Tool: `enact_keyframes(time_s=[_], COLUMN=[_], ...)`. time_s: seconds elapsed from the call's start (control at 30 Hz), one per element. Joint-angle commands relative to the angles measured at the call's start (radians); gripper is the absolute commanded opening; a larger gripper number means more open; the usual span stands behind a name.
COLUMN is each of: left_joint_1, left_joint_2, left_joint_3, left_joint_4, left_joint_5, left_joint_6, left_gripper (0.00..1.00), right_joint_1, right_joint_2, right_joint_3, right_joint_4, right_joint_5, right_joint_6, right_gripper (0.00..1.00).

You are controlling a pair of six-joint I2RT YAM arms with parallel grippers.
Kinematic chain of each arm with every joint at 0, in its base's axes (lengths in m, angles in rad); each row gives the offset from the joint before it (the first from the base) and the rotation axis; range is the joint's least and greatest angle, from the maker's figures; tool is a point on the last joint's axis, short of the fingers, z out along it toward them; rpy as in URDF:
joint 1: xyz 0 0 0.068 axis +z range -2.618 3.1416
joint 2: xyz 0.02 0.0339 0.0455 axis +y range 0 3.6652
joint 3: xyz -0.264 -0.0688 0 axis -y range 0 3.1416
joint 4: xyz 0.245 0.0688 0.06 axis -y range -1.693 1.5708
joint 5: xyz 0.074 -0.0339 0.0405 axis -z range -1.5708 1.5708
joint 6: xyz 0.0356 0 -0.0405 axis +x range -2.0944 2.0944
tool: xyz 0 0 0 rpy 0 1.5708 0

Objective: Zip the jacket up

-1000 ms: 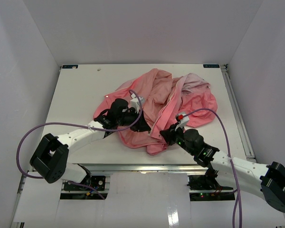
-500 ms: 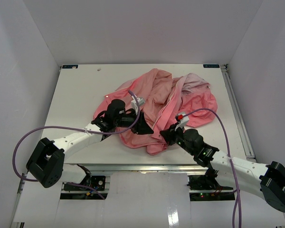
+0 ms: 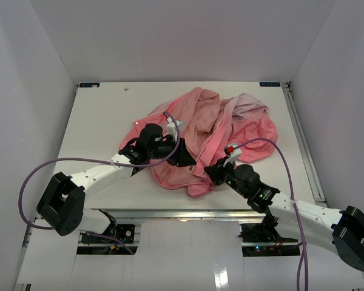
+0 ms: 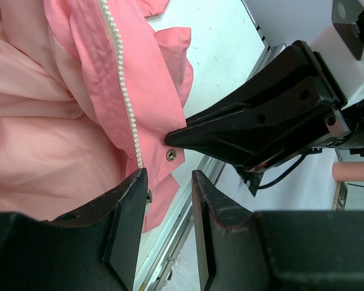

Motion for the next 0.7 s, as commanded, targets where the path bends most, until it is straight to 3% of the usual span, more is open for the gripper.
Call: enact_keyframes(time_s=[0.0,0.67], left_joint_1=[0.003,0.003], left_joint_2=[0.012,0.050], left_joint_3=[0.030,0.022], left_joint_4=[-0.006,-0.001], left_joint_5=[-0.010,-0.001], left_joint_6=[0.000,-0.021], left_gripper=[0.46,0.46], right_joint_1=[-0.005,-0.004], right_joint_2=[0.003,0.005], right_joint_3=[0.011,0.012], right_joint_4=[0.034,0.034], right_joint_5=[-0.002,-0.010], right_joint_6=[-0.011,-0.009], right_gripper=[0.08,0.08])
